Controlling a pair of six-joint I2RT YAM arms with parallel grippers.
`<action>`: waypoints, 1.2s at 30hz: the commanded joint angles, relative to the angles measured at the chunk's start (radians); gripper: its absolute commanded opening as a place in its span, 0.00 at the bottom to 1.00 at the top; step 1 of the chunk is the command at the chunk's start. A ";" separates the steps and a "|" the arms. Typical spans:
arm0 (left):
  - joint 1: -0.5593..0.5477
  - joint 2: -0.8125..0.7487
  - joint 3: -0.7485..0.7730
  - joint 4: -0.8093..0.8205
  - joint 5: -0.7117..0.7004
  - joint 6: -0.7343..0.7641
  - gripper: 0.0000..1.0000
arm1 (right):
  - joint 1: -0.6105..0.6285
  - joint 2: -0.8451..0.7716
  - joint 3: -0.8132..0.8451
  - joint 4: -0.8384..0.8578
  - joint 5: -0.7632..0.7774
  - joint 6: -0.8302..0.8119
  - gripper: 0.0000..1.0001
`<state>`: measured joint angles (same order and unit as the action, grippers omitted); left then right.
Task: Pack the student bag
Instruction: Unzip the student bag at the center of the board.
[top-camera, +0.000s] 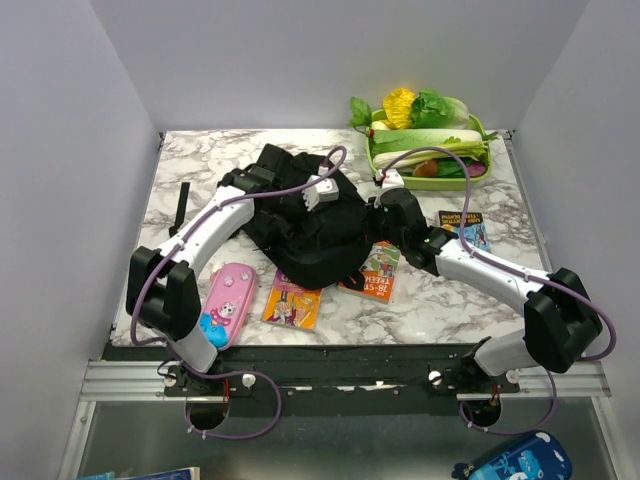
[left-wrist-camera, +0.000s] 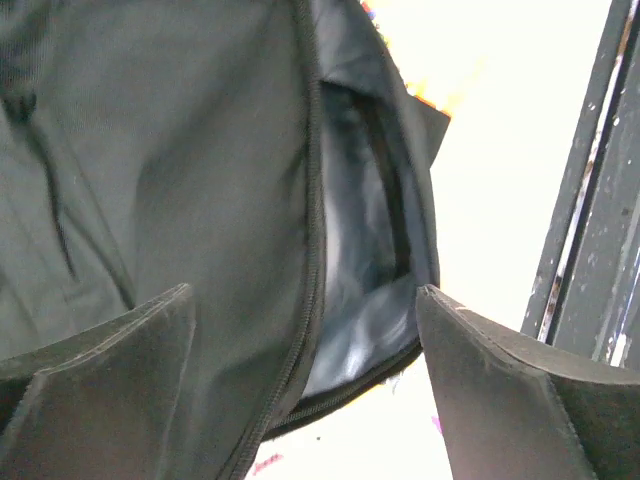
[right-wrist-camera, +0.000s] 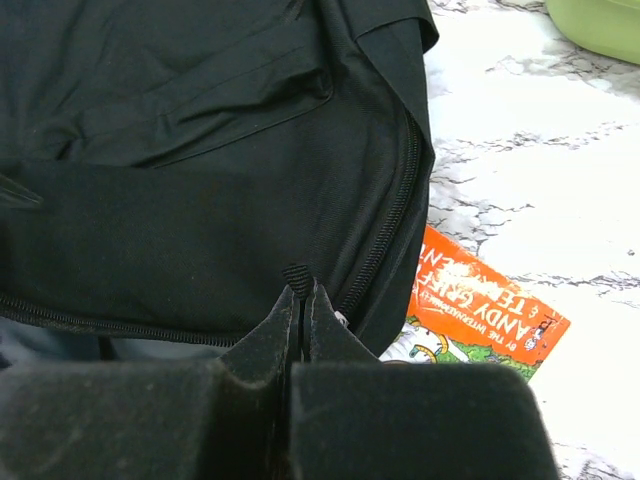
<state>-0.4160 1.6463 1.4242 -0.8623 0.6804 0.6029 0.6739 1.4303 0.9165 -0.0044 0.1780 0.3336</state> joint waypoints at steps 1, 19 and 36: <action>-0.064 -0.022 -0.037 0.136 0.068 -0.138 0.99 | 0.003 0.009 0.008 -0.029 -0.020 0.008 0.01; -0.202 0.098 -0.087 0.381 -0.018 -0.399 0.99 | 0.000 -0.005 0.018 -0.035 0.020 -0.025 0.01; -0.245 0.041 -0.186 0.388 -0.077 -0.289 0.04 | -0.048 0.041 0.042 -0.019 0.029 -0.030 0.01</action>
<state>-0.6205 1.7294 1.2469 -0.4263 0.7013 0.2470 0.6613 1.4471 0.9169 -0.0723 0.1860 0.3042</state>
